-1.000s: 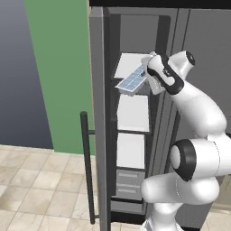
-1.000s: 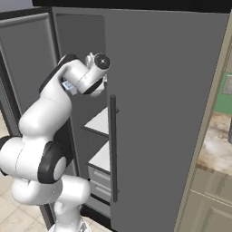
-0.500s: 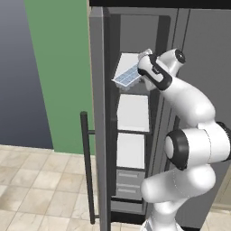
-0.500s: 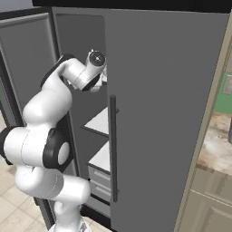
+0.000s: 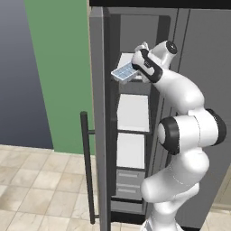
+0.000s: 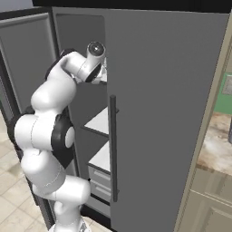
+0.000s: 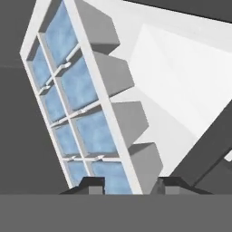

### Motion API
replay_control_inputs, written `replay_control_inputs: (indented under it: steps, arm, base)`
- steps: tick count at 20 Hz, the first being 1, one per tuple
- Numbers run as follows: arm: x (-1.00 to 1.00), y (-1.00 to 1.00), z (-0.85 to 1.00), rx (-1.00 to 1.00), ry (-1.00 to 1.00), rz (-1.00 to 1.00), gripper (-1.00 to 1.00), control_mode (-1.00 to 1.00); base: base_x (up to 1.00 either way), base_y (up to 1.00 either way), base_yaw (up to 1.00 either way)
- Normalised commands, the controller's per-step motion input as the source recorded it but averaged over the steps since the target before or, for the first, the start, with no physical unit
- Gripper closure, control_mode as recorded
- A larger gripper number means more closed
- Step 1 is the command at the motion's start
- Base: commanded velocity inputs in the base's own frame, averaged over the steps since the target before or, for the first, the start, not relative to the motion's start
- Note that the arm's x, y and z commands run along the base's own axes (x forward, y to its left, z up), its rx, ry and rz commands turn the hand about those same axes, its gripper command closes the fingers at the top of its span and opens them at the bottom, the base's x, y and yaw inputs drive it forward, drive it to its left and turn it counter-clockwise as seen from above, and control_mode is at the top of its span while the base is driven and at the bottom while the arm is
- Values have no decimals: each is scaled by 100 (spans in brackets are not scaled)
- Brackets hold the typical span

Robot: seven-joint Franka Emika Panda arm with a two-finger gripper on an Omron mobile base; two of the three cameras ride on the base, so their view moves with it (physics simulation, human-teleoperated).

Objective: The ice cube tray has been filled with water. Take the tray and place it in the freezer to make ice. Close the freezer door after placing the tray.

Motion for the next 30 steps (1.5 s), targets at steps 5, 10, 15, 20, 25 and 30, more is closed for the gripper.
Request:
replay_control_inputs:
  steps: [5, 10, 15, 20, 25, 30]
  arm:
    - [60, 0, 0, 0, 2, -7, 100, -100]
    - [66, 0, -4, 0, 0, -7, 100, -100]
    - [65, 0, -13, 0, 1, -8, 100, -100]
    - [57, -5, -23, 0, 2, -9, 100, -100]
    - [41, -22, -27, 0, 4, -14, 100, -100]
    - [33, -32, -29, -2, 2, -20, 100, -100]
  base:
    - [0, 0, 0]
    - [0, 0, 0]
    - [0, 0, 0]
    - [0, 0, 0]
    - [0, 0, 0]
    - [0, 0, 0]
